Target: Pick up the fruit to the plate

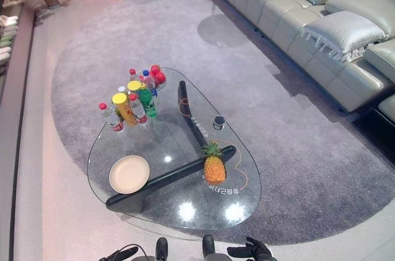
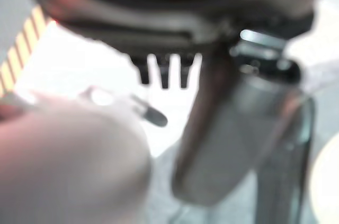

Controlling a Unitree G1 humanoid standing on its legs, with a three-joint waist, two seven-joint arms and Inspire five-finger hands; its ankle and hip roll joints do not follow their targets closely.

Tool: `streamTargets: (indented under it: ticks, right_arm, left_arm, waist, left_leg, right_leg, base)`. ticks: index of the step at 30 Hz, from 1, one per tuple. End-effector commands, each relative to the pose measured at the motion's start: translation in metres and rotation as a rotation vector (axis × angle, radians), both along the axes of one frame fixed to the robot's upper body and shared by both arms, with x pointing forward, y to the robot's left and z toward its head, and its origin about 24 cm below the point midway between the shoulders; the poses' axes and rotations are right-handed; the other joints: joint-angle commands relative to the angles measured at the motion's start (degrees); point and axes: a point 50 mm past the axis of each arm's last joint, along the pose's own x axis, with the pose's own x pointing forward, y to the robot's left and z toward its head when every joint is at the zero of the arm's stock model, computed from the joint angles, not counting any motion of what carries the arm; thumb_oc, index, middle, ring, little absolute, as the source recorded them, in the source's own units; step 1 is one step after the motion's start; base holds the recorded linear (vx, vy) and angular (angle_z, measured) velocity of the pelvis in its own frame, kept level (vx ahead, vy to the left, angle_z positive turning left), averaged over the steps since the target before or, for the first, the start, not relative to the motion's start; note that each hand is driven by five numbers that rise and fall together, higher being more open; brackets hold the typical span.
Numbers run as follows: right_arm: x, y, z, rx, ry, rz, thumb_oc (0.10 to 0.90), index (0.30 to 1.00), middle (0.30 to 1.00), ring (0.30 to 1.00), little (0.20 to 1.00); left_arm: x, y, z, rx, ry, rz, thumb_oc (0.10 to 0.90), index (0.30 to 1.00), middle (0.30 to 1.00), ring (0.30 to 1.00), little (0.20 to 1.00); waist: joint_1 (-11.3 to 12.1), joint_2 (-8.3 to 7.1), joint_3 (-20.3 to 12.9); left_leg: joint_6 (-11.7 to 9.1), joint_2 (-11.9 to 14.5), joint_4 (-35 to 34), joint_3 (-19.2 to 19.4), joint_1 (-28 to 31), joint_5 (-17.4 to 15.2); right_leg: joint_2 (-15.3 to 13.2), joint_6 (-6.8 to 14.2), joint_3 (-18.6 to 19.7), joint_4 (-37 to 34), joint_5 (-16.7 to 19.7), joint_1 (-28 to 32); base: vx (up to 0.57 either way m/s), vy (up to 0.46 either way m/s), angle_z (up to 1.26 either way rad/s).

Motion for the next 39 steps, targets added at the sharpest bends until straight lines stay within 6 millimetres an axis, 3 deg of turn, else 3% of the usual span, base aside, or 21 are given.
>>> streamTargets:
  ticks: [1, 6, 9, 10, 15, 17, 24, 34, 39]
  right_arm:
    - [0.046, -0.019, 0.030, -0.116, -0.235, -0.047, 0.800, 0.900, 0.900, 0.900, 0.900]
    - [0.084, -0.015, 0.062, -0.182, -0.441, -0.050, 0.800, 0.900, 0.900, 0.900, 0.900]
    - [0.110, -0.012, 0.094, -0.228, -0.609, -0.039, 0.800, 0.900, 0.900, 0.900, 0.900]
    - [0.110, -0.012, 0.094, -0.228, -0.609, -0.039, 0.800, 0.900, 0.900, 0.900, 0.900]
    - [0.138, -0.009, 0.142, -0.276, -0.849, 0.007, 0.800, 0.900, 0.900, 0.900, 0.900]
    - [0.144, -0.007, 0.155, -0.279, -0.916, 0.021, 0.800, 0.900, 0.900, 0.900, 0.900]
    - [0.157, 0.009, 0.194, -0.282, -1.136, 0.063, 0.800, 0.900, 0.900, 0.900, 0.900]
    - [0.179, 0.029, 0.259, -0.286, -1.376, 0.081, 0.800, 0.900, 0.900, 0.900, 0.900]
    - [0.186, 0.037, 0.276, -0.266, -1.425, 0.040, 0.800, 0.900, 0.900, 0.900, 0.900]
  left_arm:
    - [0.014, 0.014, 0.006, 0.052, -0.003, 0.025, 0.800, 0.900, 0.900, 0.900, 0.900]
    - [0.024, 0.017, 0.010, 0.073, -0.033, 0.029, 0.800, 0.900, 0.900, 0.900, 0.900]
    - [0.033, 0.017, 0.013, 0.092, -0.066, 0.032, 0.800, 0.900, 0.900, 0.900, 0.900]
    - [0.033, 0.017, 0.013, 0.092, -0.066, 0.032, 0.800, 0.900, 0.900, 0.900, 0.900]
    - [0.044, 0.017, 0.018, 0.121, -0.108, 0.035, 0.800, 0.900, 0.900, 0.900, 0.900]
    - [0.047, 0.015, 0.019, 0.120, -0.117, 0.033, 0.800, 0.900, 0.900, 0.900, 0.900]
    - [0.024, 0.019, 0.014, 0.141, -0.188, -0.005, 0.800, 0.900, 0.900, 0.900, 0.900]
    - [0.041, 0.007, 0.018, 0.084, -0.248, -0.027, 0.800, 0.900, 0.900, 0.900, 0.900]
    - [0.049, 0.002, 0.020, 0.069, -0.267, -0.033, 0.800, 0.900, 0.900, 0.900, 0.900]
  waist:
    - [0.7, -2.27, 1.4]
    - [1.0, -3.10, 3.5]
    - [1.3, -3.66, 5.3]
    - [1.3, -3.65, 5.3]
    - [1.6, -3.84, 7.6]
    - [1.7, -3.80, 8.2]
    - [3.0, -4.10, 11.7]
    - [3.6, -2.17, 14.8]
    - [3.8, -1.67, 15.9]
  left_leg:
    - [2.4, -5.1, 4.9, -1.5, -4.5, -4.5]
    - [2.6, -5.4, 6.5, -2.3, -7.1, -4.5]
    - [2.7, -5.7, 8.3, -3.1, -9.3, -4.6]
    - [2.7, -5.7, 8.4, -3.1, -9.4, -4.6]
    - [2.9, -6.4, 10.8, -4.1, -12.6, -5.0]
    - [2.9, -6.6, 11.9, -4.3, -13.8, -5.1]
    - [2.7, -7.0, 15.3, -4.9, -18.5, -5.5]
    - [2.7, -8.3, 19.9, -5.3, -23.2, -5.8]
    - [2.7, -8.6, 21.3, -5.1, -24.9, -5.7]
  right_leg:
    - [1.3, 0.9, 1.4, 2.9, 1.9, -4.6]
    - [1.8, 0.7, 1.3, 4.4, 1.7, -6.8]
    - [1.9, 0.6, 0.8, 5.4, 1.6, -8.2]
    - [1.9, 0.6, 0.8, 5.4, 1.6, -8.2]
    - [1.8, 0.5, -0.1, 7.1, 1.2, -10.5]
    - [1.7, 0.4, -0.4, 7.9, 0.9, -11.5]
    - [1.3, 0.2, -2.7, 11.8, 0.0, -16.1]
    - [0.8, -0.9, -3.7, 15.7, -1.1, -20.7]
    - [0.7, -1.0, -3.8, 17.0, -1.2, -22.5]
  base:
    - [-0.05, -0.044, -0.02]
    - [-0.04, -0.047, 0.02]
    - [-0.04, -0.046, 0.08]
    - [-0.03, -0.024, 0.08]
    - [-0.04, -0.005, 0.08]
    - [-0.06, 0.012, 0.12]
    - [-0.07, -0.010, 0.10]
    - [-0.03, 0.074, 0.05]
    - [-0.02, 0.061, 0.05]
